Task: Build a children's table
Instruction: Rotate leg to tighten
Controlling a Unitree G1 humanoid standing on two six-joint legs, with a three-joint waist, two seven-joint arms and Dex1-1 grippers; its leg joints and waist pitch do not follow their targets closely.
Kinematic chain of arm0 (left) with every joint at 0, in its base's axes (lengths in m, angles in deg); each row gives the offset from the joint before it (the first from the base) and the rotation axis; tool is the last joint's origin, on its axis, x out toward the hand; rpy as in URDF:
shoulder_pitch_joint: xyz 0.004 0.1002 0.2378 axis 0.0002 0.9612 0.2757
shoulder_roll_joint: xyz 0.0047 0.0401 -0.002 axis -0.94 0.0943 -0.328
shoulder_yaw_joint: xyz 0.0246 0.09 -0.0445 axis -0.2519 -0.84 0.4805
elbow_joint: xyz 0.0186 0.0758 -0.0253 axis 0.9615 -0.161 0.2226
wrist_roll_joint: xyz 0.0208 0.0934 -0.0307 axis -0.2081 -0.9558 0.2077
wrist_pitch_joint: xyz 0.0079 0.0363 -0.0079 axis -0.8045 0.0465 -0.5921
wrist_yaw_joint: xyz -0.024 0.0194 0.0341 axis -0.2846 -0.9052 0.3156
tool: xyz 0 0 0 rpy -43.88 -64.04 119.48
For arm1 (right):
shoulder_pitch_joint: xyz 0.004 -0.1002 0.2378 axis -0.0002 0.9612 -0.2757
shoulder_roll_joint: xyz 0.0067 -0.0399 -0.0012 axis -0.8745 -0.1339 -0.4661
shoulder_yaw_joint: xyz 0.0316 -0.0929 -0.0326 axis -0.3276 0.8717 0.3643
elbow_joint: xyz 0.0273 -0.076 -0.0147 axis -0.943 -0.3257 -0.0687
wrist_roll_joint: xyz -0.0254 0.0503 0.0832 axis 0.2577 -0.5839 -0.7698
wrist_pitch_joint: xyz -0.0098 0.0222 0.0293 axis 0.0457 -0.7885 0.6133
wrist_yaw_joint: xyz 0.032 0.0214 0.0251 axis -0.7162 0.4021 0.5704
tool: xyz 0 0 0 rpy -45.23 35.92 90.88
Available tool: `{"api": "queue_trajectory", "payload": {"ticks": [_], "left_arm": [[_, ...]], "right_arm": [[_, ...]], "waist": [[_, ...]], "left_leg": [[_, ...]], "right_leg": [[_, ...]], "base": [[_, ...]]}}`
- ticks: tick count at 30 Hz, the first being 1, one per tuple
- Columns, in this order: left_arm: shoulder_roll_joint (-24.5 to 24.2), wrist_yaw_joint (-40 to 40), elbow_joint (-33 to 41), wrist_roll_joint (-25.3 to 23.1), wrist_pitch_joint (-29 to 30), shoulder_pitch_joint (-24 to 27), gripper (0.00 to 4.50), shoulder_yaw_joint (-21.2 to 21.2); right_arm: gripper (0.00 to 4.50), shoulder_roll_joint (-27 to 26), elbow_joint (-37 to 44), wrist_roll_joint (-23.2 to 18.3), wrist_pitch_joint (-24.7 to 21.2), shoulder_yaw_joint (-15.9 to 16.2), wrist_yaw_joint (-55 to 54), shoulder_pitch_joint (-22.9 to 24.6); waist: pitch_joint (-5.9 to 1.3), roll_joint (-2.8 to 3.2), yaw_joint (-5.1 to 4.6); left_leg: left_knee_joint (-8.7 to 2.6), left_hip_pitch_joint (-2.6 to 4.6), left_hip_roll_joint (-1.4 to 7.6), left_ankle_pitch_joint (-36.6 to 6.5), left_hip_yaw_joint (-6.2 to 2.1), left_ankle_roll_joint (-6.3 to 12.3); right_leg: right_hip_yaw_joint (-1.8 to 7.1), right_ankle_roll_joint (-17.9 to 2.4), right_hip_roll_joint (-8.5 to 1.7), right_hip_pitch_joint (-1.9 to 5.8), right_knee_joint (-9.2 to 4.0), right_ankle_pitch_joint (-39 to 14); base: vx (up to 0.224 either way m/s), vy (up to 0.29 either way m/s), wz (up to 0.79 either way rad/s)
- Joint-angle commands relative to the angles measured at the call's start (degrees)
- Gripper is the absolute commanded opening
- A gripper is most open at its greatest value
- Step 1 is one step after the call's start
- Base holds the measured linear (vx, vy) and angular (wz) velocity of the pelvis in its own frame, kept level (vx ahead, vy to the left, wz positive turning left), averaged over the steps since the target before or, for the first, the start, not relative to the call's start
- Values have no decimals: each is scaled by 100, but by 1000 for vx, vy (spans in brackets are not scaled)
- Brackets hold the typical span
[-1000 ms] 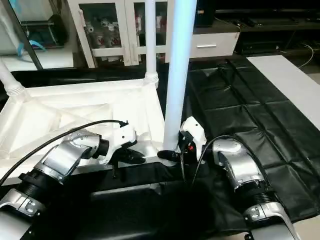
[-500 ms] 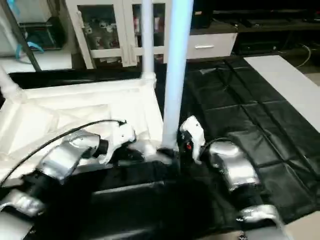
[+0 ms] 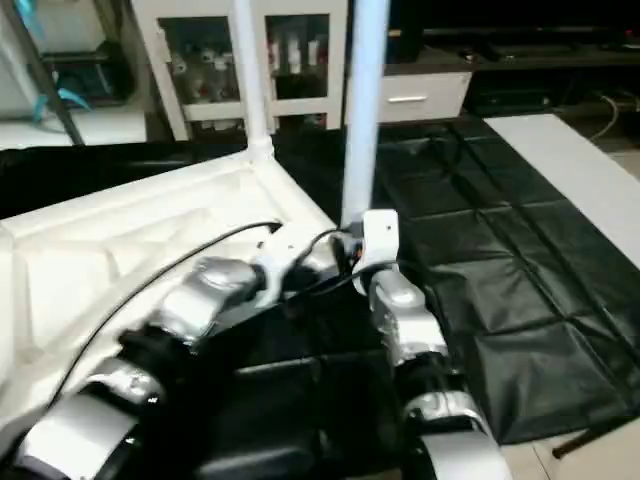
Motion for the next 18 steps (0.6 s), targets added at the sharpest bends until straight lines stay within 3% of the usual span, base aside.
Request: {"api": "queue_trajectory", "payload": {"ticks": [1,7,8,9,10,13,16,17,18], "left_arm": [[-19,314,-273,-107,41,46,0,23],[58,283,-415,-166,-107,-31,0,-12],[51,265,-422,-173,-109,-24,0,-17],[45,276,-534,-182,-192,-52,0,-18],[34,271,-582,-184,-231,-67,0,-23],[16,256,-658,-171,-295,-95,0,-26],[-23,190,-739,-163,-355,-136,0,-32],[-30,173,-770,-167,-391,-150,0,-39],[-31,170,-774,-168,-396,-153,0,-40]], "right_arm": [[263,30,-177,21,-18,-237,-487,-1],[263,-39,-238,175,189,-285,-841,-97],[263,-47,-243,164,212,-291,-806,-103],[263,-77,-277,132,286,-287,-766,-132],[263,-89,-281,127,338,-270,-727,-148],[263,-70,-229,175,424,-188,-695,-154],[263,7,0,195,506,-82,-549,-73],[319,20,58,174,501,-85,-519,-52],[333,22,67,171,500,-85,-515,-49]], "waist": [[-308,-42,27],[-335,-62,62],[-331,-41,71],[-320,-47,74],[-323,-12,81],[-300,-29,81],[-309,-12,102],[-307,-9,108],[-304,6,110]], "left_leg": [[-493,-12,166,-1002,-38,139],[-453,-78,169,-505,-29,347],[-455,-85,171,-493,-30,374],[-460,-88,167,-568,-24,377],[-461,-80,166,-617,-27,360],[-489,-69,173,-894,-23,275],[-489,-71,170,-858,-26,233],[-488,-78,170,-823,-28,246],[-490,-77,171,-827,-27,250]], "right_leg": [[245,-1033,-237,219,-413,-1484],[238,-1183,-248,270,-326,-853],[237,-1201,-252,272,-322,-813],[235,-1201,-256,270,-339,-886],[236,-1198,-262,269,-342,-935],[242,-1121,-260,263,-387,-1230],[246,-1077,-264,273,-387,-1206],[244,-1074,-262,275,-382,-1168],[242,-1074,-262,275,-387,-1171]], "base": [[0,0,0],[0,0,0],[0,0,0],[0,0,0],[0,0,0],[0,0,0],[0,0,0],[0,0,0],[0,0,0]]}}
